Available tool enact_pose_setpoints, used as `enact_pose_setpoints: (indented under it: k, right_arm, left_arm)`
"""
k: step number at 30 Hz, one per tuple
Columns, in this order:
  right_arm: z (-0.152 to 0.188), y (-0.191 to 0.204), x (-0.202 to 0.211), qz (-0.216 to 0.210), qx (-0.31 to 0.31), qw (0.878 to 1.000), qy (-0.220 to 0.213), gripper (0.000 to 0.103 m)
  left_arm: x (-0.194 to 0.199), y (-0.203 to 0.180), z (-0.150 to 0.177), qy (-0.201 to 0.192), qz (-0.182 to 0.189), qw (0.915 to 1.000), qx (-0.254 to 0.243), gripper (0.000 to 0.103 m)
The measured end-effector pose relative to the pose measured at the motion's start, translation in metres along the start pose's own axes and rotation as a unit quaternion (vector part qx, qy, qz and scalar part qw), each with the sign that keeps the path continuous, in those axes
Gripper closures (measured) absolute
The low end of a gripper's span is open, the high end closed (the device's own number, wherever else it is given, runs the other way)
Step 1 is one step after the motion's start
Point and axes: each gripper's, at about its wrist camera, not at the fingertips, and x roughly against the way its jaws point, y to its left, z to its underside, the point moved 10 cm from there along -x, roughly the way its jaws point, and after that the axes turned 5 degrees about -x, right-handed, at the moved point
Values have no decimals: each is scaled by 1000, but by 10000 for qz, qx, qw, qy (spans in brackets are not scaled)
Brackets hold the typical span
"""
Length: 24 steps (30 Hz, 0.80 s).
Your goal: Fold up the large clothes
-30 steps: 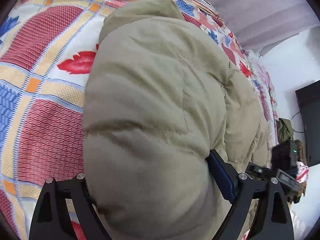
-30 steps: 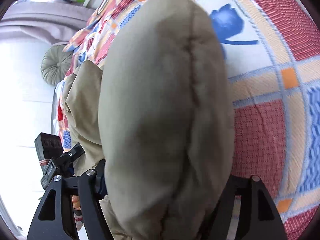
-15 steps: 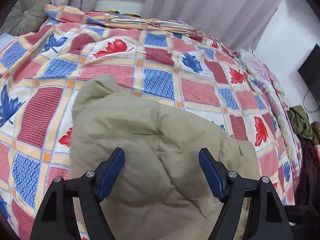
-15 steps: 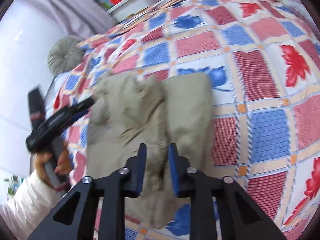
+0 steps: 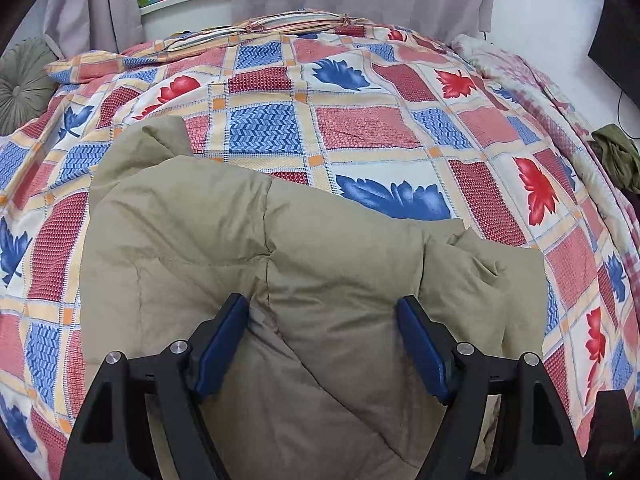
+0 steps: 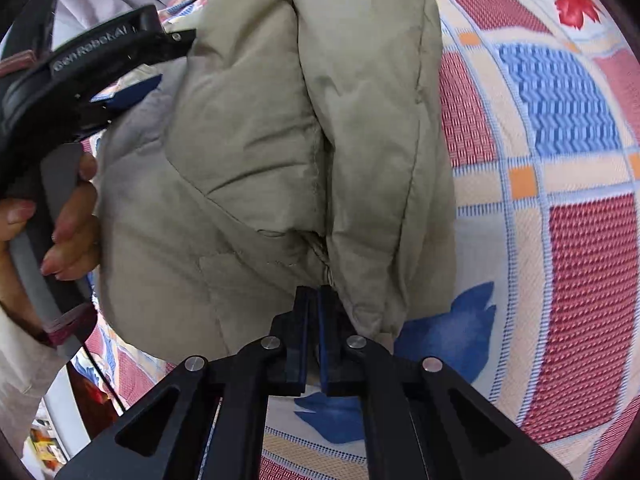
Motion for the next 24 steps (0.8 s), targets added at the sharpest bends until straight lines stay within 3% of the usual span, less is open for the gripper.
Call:
enact_pose_setpoints:
  k: [5,11,18,22,24]
  right_arm:
    - [2,-1,0,33,-90,9999,44,101]
    - [2,-2,8,-56,-275,9995,115,101]
    - [4,-2,30,34,-293,9994,154,98]
    - [-1,12,56,-136,-270,9995,-48,96]
    - [-8,15,69,-261,-217,9990,-289,96]
  left_arm:
    - [23,6,5,76,97,9997,226,24]
    - [55,15,27,282,-37,9992,290,24]
    - [88,40,79,452,-258,9970,578,24]
    - [91,63,115,582,-455,9944,750,24]
    - [84,70,130,710,-391,9924,929,16]
